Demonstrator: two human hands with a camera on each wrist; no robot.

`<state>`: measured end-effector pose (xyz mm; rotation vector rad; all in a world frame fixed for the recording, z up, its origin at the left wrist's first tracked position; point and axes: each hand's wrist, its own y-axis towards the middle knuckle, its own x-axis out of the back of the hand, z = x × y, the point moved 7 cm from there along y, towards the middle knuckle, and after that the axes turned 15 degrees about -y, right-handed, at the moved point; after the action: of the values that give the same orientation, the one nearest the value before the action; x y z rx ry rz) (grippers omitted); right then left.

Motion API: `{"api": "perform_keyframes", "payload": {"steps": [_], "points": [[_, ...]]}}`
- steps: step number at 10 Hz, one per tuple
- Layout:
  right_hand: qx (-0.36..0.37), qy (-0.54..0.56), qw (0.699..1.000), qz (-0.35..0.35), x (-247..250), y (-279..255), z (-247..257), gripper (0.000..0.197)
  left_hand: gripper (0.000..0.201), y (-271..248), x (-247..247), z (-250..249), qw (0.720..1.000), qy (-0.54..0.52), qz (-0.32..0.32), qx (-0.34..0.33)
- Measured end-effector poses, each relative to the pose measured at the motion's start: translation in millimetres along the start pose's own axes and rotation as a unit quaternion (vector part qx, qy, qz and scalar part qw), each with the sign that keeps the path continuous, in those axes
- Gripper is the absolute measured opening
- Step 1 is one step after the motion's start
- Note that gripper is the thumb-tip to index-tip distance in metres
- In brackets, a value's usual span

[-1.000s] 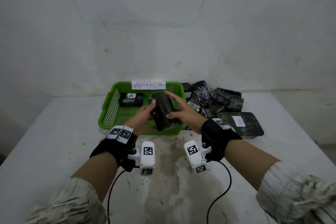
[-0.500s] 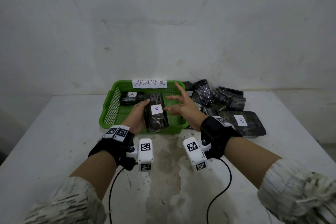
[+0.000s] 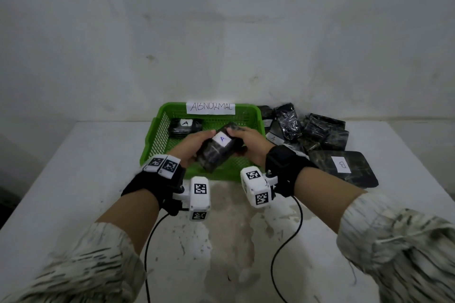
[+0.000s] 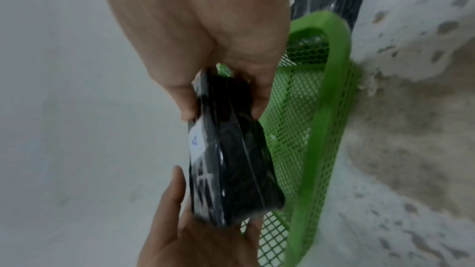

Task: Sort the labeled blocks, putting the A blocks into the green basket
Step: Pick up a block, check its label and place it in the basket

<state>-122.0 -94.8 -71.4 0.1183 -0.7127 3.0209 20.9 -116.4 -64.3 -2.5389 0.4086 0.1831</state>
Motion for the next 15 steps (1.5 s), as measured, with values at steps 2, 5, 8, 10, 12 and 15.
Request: {"api": "perform_keyframes", "payload": {"steps": [2, 5, 8, 10, 12, 15], "points": [[-0.084, 0.123, 0.982, -0.114, 14.1, 45.5, -0.1, 0.019, 0.04, 36.4, 65.2, -46.3, 0.98, 0.036, -0.164, -0.106], [-0.071, -0.448, 0.883, -0.116, 22.7, 114.9, 9.9, 0.053, 0.086, 90.0, 136.8, -43.9, 0.892, 0.264, -0.364, 0.045], [-0.071, -0.468, 0.875, -0.099, 14.6, 147.7, 2.7, 0.036, 0.1, 112.7, 130.8, -29.8, 0.895, 0.204, -0.393, 0.06], [-0.119, -0.373, 0.919, -0.045, 16.5, 145.2, -17.7, 0.043, 0.103, 112.7, 132.9, -23.8, 0.9, 0.246, -0.355, 0.059], [-0.091, -0.244, 0.958, -0.12, 25.4, 129.3, -0.7, 0.048, 0.091, 105.6, 126.3, -28.4, 0.889, 0.269, -0.37, 0.02], [-0.008, -0.366, 0.89, -0.27, 119.7, 95.6, 44.1, 0.042, 0.069, 120.8, 2.1, -32.2, 0.88, 0.436, -0.186, 0.008]]}}
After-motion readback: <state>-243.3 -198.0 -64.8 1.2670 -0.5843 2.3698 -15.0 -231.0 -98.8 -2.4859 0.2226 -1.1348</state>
